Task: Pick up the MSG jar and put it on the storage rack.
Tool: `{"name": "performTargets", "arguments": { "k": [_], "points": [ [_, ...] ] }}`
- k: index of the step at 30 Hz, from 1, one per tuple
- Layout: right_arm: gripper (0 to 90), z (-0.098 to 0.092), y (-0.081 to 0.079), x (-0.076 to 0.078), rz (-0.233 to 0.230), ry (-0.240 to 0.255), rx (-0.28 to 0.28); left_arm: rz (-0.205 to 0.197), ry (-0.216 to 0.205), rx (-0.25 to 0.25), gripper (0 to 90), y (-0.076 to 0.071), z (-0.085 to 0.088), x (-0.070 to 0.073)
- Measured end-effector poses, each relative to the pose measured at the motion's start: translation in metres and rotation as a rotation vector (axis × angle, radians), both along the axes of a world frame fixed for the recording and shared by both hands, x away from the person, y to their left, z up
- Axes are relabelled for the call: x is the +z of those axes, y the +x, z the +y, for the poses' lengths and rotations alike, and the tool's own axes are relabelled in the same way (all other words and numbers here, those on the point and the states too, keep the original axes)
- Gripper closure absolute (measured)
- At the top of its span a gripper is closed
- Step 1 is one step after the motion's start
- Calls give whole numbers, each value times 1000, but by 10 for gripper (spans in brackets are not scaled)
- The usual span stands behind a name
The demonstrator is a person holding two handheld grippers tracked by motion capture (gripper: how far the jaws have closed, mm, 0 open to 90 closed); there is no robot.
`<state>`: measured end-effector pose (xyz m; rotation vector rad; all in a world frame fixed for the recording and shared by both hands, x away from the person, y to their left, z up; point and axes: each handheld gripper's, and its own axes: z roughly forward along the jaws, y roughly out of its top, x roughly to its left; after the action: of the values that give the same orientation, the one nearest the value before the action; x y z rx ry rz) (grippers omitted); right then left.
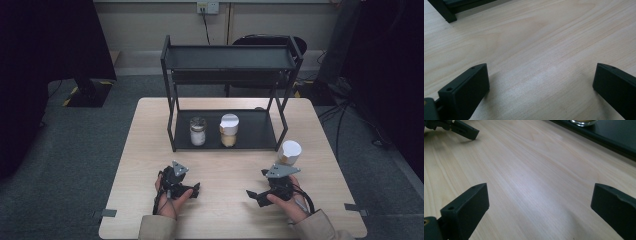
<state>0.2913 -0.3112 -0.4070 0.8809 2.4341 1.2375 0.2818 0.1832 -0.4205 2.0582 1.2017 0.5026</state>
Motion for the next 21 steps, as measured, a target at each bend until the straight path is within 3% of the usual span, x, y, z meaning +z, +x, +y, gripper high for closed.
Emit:
{"name": "performTargets", "arguments": {
  "k": [6, 21],
  "points": [
    [7, -12, -2, -6, 19, 17, -4, 0, 0, 0, 1, 0, 0, 0],
    [7, -33, -10, -11, 36, 7, -20, 0, 0, 0, 0, 0, 0, 0]
  ]
}}
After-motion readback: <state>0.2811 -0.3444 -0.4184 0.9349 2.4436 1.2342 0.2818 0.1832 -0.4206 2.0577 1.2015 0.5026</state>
